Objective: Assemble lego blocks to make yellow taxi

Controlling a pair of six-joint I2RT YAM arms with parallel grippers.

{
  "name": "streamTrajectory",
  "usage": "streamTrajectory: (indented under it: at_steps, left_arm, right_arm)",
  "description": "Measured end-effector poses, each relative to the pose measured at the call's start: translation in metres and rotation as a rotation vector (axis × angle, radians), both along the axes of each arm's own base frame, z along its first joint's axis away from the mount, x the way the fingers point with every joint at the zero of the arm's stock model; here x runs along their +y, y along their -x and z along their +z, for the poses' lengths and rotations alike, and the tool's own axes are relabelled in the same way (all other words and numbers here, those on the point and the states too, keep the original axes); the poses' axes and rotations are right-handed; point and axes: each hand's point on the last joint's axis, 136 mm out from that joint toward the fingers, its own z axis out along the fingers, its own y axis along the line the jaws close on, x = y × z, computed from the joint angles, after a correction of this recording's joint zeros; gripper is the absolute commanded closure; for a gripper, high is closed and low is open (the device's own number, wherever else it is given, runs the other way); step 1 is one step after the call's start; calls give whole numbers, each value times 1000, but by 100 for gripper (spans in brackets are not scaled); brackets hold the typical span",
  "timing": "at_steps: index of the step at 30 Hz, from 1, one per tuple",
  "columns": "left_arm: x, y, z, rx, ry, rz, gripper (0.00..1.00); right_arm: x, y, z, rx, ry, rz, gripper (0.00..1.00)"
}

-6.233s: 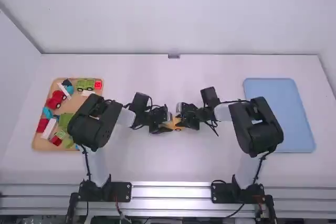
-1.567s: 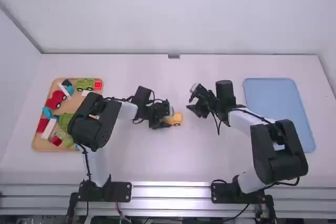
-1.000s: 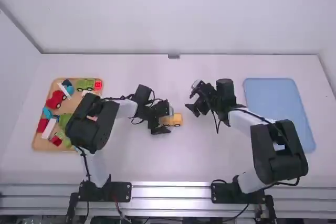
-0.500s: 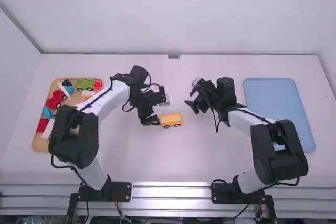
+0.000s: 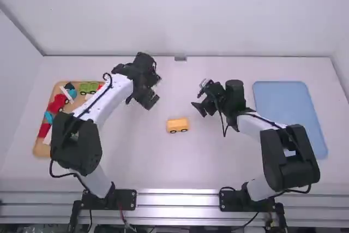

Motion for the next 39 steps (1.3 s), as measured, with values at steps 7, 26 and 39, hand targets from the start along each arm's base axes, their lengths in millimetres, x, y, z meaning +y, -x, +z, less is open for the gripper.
streamTrajectory:
  at_steps: [7,26,39]
  left_arm:
    - [46,-7,7,-47,-20,270,1]
    - [264,19,25,-192,35,962,1]
    - [292,29,27,-209,42,1012,1]
  right_arm:
    - [0,0,-1,6,-1,-2,2]
    - [-3,-5,5,-26,-5,-12,2]
    - [3,-12,19,-77,-42,-17,2]
